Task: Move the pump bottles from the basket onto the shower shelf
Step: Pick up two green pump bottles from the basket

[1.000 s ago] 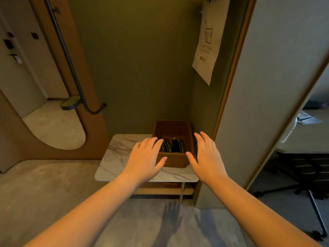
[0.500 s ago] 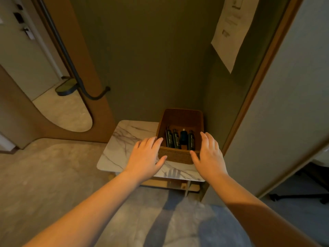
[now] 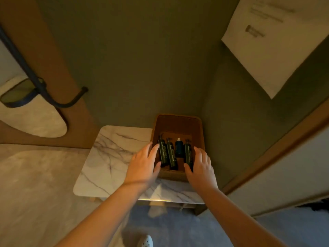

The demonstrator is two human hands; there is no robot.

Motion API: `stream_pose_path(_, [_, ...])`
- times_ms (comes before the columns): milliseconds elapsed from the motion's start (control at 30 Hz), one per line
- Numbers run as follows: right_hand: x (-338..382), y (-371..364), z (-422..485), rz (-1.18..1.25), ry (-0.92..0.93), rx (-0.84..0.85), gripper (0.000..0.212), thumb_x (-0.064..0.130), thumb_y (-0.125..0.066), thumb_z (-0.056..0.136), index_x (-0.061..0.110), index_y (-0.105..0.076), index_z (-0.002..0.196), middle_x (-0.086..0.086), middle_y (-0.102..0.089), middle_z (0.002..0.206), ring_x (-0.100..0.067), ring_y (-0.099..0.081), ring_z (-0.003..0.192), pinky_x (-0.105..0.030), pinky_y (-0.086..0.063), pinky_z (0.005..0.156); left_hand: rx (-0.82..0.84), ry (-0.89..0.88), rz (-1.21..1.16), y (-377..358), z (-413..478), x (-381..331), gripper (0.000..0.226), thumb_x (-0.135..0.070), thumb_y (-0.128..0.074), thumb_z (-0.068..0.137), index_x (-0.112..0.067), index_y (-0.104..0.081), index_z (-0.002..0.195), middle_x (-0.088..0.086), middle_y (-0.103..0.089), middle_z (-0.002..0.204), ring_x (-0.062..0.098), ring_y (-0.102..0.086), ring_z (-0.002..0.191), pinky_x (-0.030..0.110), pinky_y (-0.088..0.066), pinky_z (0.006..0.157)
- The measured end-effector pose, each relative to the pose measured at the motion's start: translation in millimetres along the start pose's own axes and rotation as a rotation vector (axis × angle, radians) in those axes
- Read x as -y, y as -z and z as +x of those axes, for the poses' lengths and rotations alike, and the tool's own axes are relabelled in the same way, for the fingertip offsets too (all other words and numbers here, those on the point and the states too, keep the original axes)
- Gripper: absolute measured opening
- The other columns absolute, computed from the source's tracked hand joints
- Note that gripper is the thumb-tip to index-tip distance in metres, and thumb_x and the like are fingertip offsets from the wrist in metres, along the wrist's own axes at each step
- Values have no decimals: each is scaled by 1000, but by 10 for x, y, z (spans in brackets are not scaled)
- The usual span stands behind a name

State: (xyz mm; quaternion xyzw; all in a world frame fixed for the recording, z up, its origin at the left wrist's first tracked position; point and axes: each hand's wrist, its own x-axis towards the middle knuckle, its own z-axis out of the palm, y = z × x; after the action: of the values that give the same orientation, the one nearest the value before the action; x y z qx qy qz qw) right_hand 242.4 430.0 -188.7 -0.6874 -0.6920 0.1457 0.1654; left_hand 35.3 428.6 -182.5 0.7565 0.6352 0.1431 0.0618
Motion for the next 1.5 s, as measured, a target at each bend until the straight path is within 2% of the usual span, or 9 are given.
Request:
stream_pose_path(200, [6,-366,615,42,-90,46,66,37,-50,92,16,-18,146,-6,-25,151,-21,-26,139,-39,-34,110,57,-38,-51,-357,604,410,56,-40,-42,94,-20,-27,144,5,-38,145,20,-39,130,36,-40,103])
stream_pose_path(333, [-84,-505,869,81,-147,100,68,35,-52,92,19,-16,147,-3,-22,152,-19,-26,139,-37,-36,109,127,7,-122,-592,864,513,57,-38,-45,94,-20,-26,145,5,-36,146,20,-40,128,35,-40,102])
stream_pose_path(567, [-308,-799,1374,105,-151,165,68,32,-58,89,16,-24,145,-6,-31,147,-20,-34,133,-35,-37,107,189,61,-145,-988,1236,585,59,-38,-46,94,-21,-23,146,5,-32,148,20,-38,129,37,-40,102])
stream_pose_path(733, [-518,-1074,1813,115,-138,265,70,32,-57,90,16,-20,147,-9,-25,152,-24,-28,137,-39,-34,109,256,152,-164,-1299,1497,551,62,-34,-48,92,-19,-23,147,8,-32,148,24,-38,129,39,-37,103])
stream_pose_path(833, [-650,-1284,2069,108,-123,309,70,32,-56,90,15,-19,147,-9,-24,152,-25,-27,137,-41,-33,109,253,165,-180,-1552,1651,540,63,-29,-53,90,-15,-28,146,11,-38,144,26,-42,126,39,-42,99])
stream_pose_path(1000, [-854,-1700,2324,112,-136,370,71,33,-57,90,17,-18,147,-8,-24,152,-25,-27,137,-38,-31,110,317,251,-198,-2031,1867,610,65,-33,-49,91,-20,-20,148,7,-32,147,24,-38,128,36,-40,98])
stream_pose_path(1200, [-1075,-2265,2509,151,-151,362,70,27,-62,88,13,-25,145,-10,-32,145,-23,-34,132,-30,-30,106,324,263,-260,-2621,2119,818,64,-33,-49,91,-18,-22,147,8,-35,145,26,-41,126,40,-42,99])
stream_pose_path(1367, [-1206,-2707,2650,188,-167,358,68,26,-63,87,14,-27,144,-9,-33,144,-22,-36,130,-35,-35,108,362,327,-293,-3080,2311,960,67,-38,-46,91,-24,-14,148,5,-28,148,24,-37,128,41,-41,99])
stream_pose_path(1500, [-1280,-2971,2680,214,-163,361,65,25,-61,88,16,-28,143,-6,-34,143,-20,-36,129,-33,-35,105,419,341,-322,-3437,2388,928,69,-35,-47,91,-23,-10,148,5,-26,147,22,-36,128,41,-45,96])
